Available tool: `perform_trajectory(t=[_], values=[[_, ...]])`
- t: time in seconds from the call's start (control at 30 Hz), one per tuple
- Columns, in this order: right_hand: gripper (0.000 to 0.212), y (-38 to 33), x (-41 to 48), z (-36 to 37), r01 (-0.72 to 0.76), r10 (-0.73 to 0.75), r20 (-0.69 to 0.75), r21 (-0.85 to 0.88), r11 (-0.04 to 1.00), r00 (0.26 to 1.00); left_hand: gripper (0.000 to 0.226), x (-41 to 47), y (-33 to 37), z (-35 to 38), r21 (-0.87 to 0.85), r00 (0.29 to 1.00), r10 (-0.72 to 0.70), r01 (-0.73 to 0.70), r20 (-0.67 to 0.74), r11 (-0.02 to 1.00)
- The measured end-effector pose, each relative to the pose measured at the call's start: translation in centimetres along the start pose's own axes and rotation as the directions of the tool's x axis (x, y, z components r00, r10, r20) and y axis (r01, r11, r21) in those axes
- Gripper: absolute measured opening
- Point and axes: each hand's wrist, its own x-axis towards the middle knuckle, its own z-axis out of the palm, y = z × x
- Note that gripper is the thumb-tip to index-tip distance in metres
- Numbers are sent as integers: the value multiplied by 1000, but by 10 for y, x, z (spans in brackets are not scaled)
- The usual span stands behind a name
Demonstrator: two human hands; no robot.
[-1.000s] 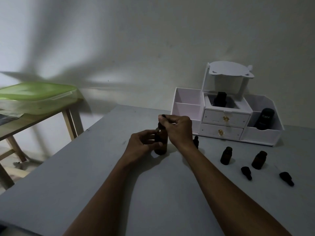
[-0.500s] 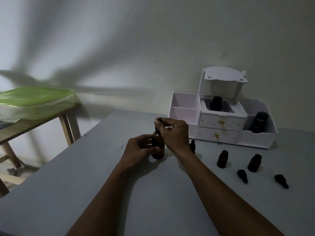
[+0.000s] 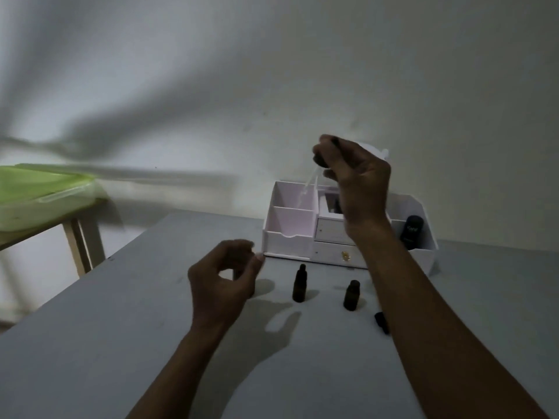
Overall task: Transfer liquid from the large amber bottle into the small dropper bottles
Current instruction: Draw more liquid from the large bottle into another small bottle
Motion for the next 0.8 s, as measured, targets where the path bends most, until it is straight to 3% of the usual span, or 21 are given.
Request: perform_trajectory(t=[0.1,0.23,0.43,0.63,0.8], values=[[10,6,-1,-47,-51,51,-6,-96,994,999,16,-17,27,39,-79,972,-116,134,206,988],[10,36,-20,-99,-113,102,-56,-255,960,993,29,-39,33,95,-54,874,-262,310,409,949],[14,60,-39,-130,-129,87,-151,-297,946,985,67,-48,14,145,56,768,-432,463,473,884],[13,69,-42,-134,-166,123,-171,-265,950,977,66,-41,0,155,92,712,-469,500,522,861],[10,74,-44,-135,-185,147,-153,-274,944,977,60,-44,0,155,100,718,-445,470,535,877]])
